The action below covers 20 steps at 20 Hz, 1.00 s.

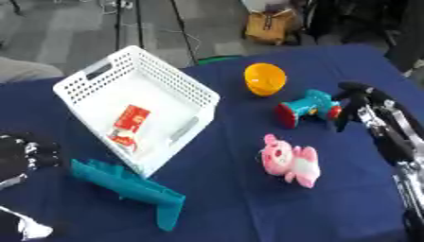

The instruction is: Pick up objects on the table and place them in the box.

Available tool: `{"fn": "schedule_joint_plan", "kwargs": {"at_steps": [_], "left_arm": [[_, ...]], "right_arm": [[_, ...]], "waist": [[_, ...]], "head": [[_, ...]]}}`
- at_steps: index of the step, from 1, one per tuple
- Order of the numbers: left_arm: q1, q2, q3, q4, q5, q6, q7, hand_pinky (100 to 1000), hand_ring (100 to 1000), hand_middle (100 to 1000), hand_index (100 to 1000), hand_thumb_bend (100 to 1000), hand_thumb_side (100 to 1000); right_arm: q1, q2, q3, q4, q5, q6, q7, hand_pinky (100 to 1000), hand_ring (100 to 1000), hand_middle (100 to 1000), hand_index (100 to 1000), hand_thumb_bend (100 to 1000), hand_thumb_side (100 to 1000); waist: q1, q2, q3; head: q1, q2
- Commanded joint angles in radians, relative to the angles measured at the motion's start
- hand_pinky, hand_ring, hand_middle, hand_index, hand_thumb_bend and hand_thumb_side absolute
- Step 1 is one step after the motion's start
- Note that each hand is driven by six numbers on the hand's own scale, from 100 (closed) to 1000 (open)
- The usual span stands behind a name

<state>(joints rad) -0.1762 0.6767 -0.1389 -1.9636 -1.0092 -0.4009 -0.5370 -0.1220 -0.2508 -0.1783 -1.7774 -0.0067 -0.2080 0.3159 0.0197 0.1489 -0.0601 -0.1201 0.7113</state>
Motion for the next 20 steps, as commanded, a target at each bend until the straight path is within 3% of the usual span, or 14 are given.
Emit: {"fn": "schedule_joint_plan", "kwargs": {"at_steps": [1, 13, 20], "left_arm": [[-0.020, 0.022, -0.005, 0.024, -0.023, -0.007, 0.004, 740, 647, 606, 709, 846, 645], [-0.071, -0.009, -0.013, 0.093, -0.088, -0.005, 0.122, 735, 631, 589, 700, 845, 546], [-0.063, -0.002, 0.029, 0.034, -0.093, 0.029, 0.098, 739, 636, 592, 703, 851, 534]], "right_arm": [[-0.006, -0.019, -0.004, -0.006, -0.002, -0.001, 0.002, 374, 446, 653, 835, 100, 663], [-0.006, -0.018, -0.004, -0.004, -0.003, -0.003, 0.003, 374, 445, 653, 834, 100, 662], [-0.005, -0.018, -0.005, -0.004, -0.002, -0.003, 0.002, 374, 445, 653, 835, 100, 662]], "waist": [[0.000, -0.013, 0.000], [-0.006, -0.014, -0.001], [-0.004, -0.013, 0.001]], "head": [[-0.001, -0.009], [0.000, -0.010], [-0.003, -0.010]]}}
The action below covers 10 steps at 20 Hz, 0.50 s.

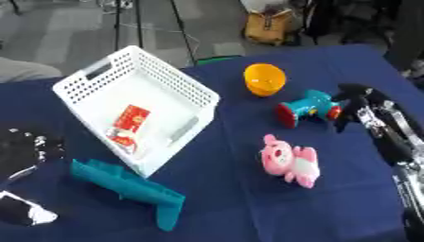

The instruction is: Pick up objects on the table and place them in the box.

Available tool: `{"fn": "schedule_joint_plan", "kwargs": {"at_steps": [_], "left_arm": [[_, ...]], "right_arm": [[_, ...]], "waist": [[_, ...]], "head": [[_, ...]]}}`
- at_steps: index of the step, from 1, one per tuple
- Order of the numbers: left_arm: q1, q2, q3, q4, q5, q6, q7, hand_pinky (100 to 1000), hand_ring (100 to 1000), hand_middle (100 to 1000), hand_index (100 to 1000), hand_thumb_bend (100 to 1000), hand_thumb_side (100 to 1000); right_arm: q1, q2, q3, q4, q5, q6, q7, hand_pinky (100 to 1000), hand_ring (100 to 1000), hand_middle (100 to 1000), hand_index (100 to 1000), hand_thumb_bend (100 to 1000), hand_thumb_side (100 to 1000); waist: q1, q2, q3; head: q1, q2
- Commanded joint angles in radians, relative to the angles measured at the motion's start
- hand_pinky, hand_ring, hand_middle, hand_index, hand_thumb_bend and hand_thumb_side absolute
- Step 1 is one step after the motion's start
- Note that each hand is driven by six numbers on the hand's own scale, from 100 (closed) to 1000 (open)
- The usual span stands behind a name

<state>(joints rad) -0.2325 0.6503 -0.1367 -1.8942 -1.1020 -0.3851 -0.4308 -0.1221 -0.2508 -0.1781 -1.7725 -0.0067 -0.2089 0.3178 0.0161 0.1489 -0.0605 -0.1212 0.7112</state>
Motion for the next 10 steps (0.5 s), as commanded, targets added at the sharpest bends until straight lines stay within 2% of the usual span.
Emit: {"fn": "schedule_joint_plan", "kwargs": {"at_steps": [1, 5, 10], "left_arm": [[-0.006, 0.026, 0.032, -0.043, 0.001, 0.019, -0.013, 742, 639, 594, 704, 859, 525], [-0.009, 0.026, 0.047, -0.061, 0.004, 0.037, -0.021, 741, 639, 595, 707, 853, 513], [-0.031, 0.014, 0.032, -0.040, 0.012, 0.032, -0.013, 738, 640, 600, 719, 837, 508]], "right_arm": [[-0.005, -0.018, -0.005, -0.009, -0.002, -0.002, 0.000, 374, 445, 653, 834, 100, 662], [-0.005, -0.018, -0.005, -0.009, -0.002, -0.002, 0.001, 374, 445, 653, 834, 100, 662], [-0.004, -0.018, -0.004, -0.007, -0.003, -0.003, 0.001, 374, 445, 653, 834, 100, 661]], "waist": [[0.000, -0.014, 0.002], [-0.001, -0.015, 0.003], [-0.005, -0.016, 0.003]], "head": [[-0.002, -0.009], [-0.003, -0.011], [-0.003, -0.012]]}}
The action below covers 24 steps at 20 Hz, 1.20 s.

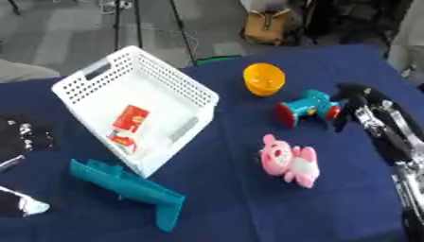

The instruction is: Pick up objects on the table and place them in the box.

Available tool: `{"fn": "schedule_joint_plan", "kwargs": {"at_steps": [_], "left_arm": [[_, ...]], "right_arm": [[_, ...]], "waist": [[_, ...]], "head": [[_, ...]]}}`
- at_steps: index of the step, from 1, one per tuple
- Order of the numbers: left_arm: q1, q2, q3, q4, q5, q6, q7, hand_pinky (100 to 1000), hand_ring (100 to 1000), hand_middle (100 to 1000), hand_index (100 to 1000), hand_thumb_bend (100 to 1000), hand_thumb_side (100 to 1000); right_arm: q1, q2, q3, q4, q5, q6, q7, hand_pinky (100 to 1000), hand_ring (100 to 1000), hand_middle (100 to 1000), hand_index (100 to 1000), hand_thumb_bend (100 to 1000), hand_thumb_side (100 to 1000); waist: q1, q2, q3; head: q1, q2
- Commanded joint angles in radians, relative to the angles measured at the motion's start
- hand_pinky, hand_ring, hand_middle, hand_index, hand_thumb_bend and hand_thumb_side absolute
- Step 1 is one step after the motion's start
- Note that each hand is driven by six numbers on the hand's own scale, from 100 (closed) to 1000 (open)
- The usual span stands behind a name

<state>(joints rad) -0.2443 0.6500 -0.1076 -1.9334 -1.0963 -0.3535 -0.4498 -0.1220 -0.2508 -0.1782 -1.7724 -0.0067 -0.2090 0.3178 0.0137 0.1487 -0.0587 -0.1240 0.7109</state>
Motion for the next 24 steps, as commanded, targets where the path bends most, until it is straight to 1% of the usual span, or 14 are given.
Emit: {"fn": "schedule_joint_plan", "kwargs": {"at_steps": [1, 11, 18, 21, 24], "left_arm": [[-0.024, 0.012, 0.000, 0.006, 0.006, -0.002, 0.009, 738, 640, 601, 720, 832, 509], [-0.070, -0.008, -0.027, 0.061, 0.015, -0.023, 0.036, 736, 638, 602, 724, 807, 492], [-0.101, -0.028, -0.056, 0.108, 0.026, -0.046, 0.037, 731, 631, 596, 723, 775, 492], [-0.108, -0.034, -0.065, 0.127, 0.026, -0.055, 0.039, 731, 630, 596, 722, 773, 493], [-0.117, -0.037, -0.088, 0.152, 0.033, -0.073, 0.029, 727, 622, 586, 718, 774, 496]], "right_arm": [[-0.004, -0.018, -0.004, -0.007, -0.004, -0.004, 0.001, 374, 445, 653, 834, 100, 661], [-0.004, -0.018, -0.003, -0.005, -0.005, -0.005, 0.003, 374, 444, 653, 834, 100, 661], [-0.004, -0.018, -0.001, -0.004, -0.006, -0.006, 0.005, 374, 444, 653, 834, 100, 661], [-0.004, -0.017, 0.000, -0.004, -0.006, -0.007, 0.006, 374, 444, 653, 834, 100, 661], [-0.004, -0.017, 0.000, -0.003, -0.007, -0.007, 0.007, 374, 444, 653, 834, 100, 662]], "waist": [[-0.003, -0.016, 0.001], [-0.005, -0.018, 0.000], [-0.006, -0.018, -0.001], [-0.007, -0.018, -0.002], [-0.007, -0.018, -0.004]], "head": [[0.000, -0.011], [0.001, -0.010], [0.002, -0.009], [0.003, -0.008], [0.005, -0.007]]}}
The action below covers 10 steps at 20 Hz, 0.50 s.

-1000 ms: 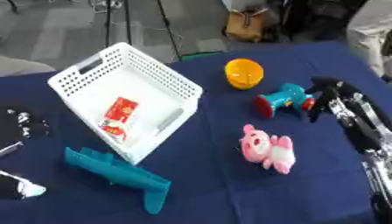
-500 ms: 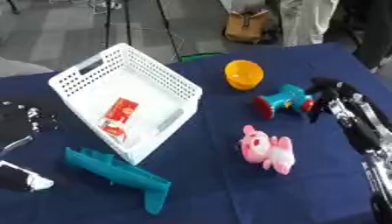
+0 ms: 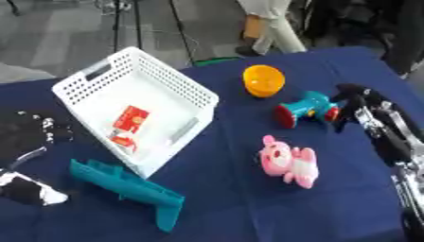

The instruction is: Pick up objects on the table and place them in the box.

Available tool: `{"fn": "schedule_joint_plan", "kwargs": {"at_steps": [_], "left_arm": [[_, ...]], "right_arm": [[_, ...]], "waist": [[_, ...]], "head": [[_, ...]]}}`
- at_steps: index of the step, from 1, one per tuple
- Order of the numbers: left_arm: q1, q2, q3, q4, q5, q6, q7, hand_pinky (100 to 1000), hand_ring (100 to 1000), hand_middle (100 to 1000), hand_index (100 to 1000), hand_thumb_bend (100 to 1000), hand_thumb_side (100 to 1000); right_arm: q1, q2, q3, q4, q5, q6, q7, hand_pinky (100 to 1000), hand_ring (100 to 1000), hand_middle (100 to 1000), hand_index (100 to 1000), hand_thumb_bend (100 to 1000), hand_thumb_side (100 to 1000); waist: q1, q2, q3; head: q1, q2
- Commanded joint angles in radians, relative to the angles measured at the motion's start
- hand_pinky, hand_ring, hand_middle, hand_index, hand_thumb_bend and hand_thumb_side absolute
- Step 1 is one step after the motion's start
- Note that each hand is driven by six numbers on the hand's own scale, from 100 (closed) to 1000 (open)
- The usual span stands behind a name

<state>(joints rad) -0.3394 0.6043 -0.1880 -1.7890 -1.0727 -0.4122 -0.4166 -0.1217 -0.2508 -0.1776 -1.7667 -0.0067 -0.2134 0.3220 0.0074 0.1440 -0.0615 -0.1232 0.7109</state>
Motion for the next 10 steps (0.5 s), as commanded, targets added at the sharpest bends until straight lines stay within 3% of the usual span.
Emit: {"fn": "schedule_joint_plan", "kwargs": {"at_steps": [1, 10], "left_arm": [[-0.025, 0.008, -0.012, 0.016, 0.014, -0.019, -0.006, 727, 622, 586, 718, 774, 496], [-0.038, 0.002, -0.059, 0.068, 0.027, -0.062, -0.026, 715, 598, 564, 703, 771, 506]], "right_arm": [[-0.004, -0.017, 0.000, -0.009, -0.007, -0.002, 0.003, 374, 444, 653, 834, 100, 662], [-0.005, -0.017, 0.001, -0.009, -0.006, -0.003, 0.004, 374, 443, 653, 834, 100, 662]], "waist": [[0.000, -0.013, -0.002], [-0.001, -0.013, -0.003]], "head": [[0.005, -0.007], [0.005, -0.005]]}}
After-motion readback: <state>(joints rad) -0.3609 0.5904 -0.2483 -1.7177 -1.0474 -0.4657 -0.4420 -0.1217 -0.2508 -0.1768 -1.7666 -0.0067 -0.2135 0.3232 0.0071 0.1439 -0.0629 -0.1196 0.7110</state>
